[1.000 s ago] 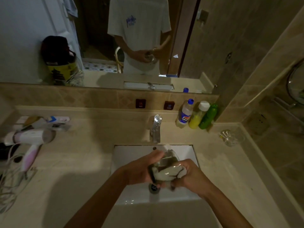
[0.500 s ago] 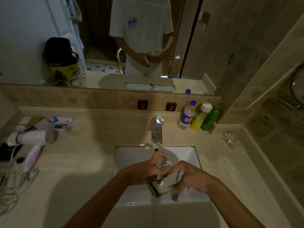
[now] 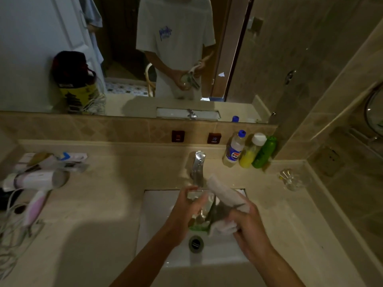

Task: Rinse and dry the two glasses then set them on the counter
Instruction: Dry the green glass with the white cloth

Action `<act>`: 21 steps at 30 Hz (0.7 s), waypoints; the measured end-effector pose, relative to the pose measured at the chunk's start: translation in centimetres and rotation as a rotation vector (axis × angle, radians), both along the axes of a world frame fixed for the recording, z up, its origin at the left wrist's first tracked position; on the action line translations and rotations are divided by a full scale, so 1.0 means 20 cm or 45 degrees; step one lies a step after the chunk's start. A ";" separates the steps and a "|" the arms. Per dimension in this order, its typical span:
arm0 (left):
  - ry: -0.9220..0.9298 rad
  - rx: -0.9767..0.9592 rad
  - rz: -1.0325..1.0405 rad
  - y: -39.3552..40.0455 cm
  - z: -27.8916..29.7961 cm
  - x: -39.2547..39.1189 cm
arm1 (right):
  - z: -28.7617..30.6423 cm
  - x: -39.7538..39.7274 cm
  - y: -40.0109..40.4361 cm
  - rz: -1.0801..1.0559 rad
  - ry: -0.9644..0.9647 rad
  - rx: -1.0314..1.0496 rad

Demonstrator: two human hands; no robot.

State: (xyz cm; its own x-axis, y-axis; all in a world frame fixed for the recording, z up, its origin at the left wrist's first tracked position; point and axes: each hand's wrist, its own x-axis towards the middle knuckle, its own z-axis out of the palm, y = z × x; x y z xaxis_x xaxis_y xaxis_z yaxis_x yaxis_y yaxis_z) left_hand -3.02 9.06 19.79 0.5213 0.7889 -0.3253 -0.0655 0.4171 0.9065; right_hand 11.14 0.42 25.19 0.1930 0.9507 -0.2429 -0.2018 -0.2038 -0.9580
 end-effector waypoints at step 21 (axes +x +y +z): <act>-0.345 -0.225 0.480 -0.07 0.01 0.21 | -0.12 -0.25 0.01 -0.187 -0.564 0.093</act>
State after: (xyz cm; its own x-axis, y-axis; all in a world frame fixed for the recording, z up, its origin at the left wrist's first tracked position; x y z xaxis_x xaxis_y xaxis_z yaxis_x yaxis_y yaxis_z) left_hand 1.14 7.58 20.02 0.2948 0.8838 -0.3632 -0.4646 0.4647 0.7538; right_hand 6.18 0.59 22.72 0.3968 0.9170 -0.0405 0.2080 -0.1329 -0.9691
